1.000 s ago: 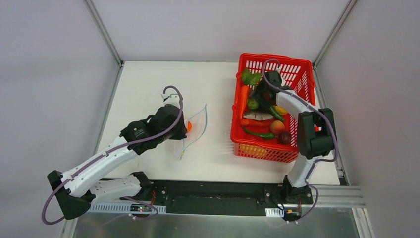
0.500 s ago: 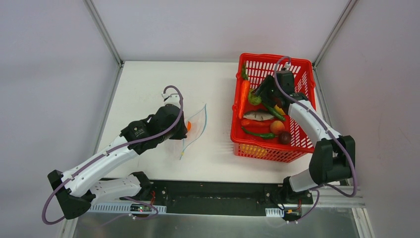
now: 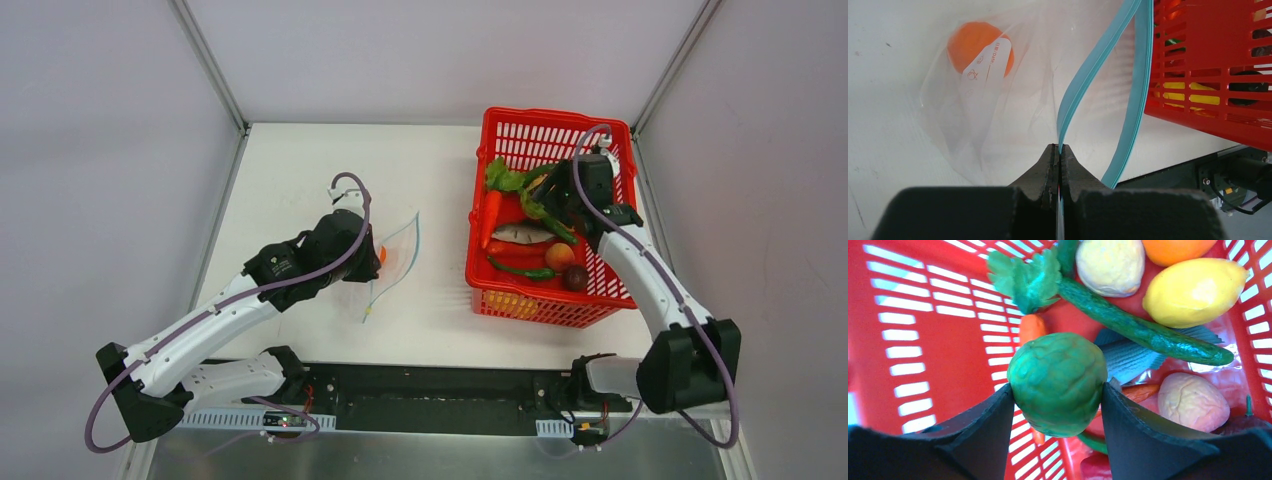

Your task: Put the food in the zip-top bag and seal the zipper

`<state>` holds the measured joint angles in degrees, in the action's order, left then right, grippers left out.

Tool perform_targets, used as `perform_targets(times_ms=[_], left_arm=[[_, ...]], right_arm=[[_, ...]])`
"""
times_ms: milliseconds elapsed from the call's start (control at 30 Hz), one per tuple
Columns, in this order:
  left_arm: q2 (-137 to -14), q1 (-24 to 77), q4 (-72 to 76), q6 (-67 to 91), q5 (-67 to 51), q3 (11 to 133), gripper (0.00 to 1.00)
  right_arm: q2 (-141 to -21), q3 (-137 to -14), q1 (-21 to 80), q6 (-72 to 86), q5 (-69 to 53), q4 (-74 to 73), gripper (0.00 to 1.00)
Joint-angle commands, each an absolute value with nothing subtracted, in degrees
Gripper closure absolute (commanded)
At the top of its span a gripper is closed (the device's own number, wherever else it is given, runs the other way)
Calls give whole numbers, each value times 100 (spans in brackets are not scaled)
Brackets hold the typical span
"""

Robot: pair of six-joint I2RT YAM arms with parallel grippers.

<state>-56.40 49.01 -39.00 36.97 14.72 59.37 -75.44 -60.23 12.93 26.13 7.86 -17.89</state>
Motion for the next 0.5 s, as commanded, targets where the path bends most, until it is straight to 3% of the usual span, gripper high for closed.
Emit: perform_targets(times_ms=[0, 167, 467], left_arm=[[-5677, 4842, -3763, 3749, 1383, 6047, 100], [-5738, 4842, -3722, 3720, 1310, 6125, 100], [-5739, 4842, -3722, 3691, 1279, 6214, 100]], right_arm=[[-6643, -6012, 1264, 2736, 323, -1744, 61], [-5859, -5742, 1271, 3174, -836, -1430, 61], [-5505, -5497, 1312, 3628, -2849, -763, 61]])
